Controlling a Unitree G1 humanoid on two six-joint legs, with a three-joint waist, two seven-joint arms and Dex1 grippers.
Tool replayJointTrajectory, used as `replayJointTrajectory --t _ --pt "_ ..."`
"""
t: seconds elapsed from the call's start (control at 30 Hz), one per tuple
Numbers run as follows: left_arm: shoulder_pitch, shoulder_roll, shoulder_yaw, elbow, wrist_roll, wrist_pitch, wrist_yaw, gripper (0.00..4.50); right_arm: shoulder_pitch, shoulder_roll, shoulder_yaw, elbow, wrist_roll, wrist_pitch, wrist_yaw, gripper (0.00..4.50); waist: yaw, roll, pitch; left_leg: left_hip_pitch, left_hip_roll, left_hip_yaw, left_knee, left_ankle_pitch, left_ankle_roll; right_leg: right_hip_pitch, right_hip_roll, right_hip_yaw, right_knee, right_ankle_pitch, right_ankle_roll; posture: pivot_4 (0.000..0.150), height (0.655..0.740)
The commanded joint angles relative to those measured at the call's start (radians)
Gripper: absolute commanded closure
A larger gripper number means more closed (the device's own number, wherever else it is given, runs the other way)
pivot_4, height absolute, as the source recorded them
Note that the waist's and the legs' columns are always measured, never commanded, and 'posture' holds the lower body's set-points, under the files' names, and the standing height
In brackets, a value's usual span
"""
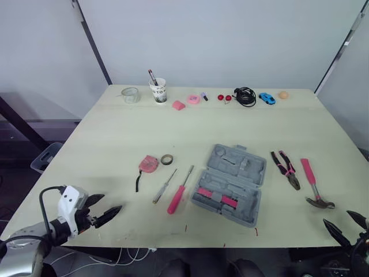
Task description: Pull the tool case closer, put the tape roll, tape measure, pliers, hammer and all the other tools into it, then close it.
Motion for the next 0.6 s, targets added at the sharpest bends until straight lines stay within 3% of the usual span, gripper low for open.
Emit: replayJointTrajectory --t 0.03,0.6 --pt "0.008 0.009 0.025 -0.034 -0.019 -0.004 -0.003 0.06 0.004 -0.017 -0.018 -0.010 0.003 -0.018 0.004 0.00 0.000 0.000 0.000 0.000 0.000 0.000 0.000 0.000 0.000 0.000 0.000 0.000 0.000 0.000 0.000 0.150 0.7400" --pt "-0.054 0.032 0.027 -0.021 -0.051 -0.014 -0.048 0.06 0.007 -0.016 -0.006 -0.043 0.013 -0.012 0.017 0.00 0.002 0.000 0.000 0.000 0.000 0.000 -0.002 0.000 0.000 -0.001 0.000 -0.001 -0.001 0.000 -0.001 0.150 0.7400"
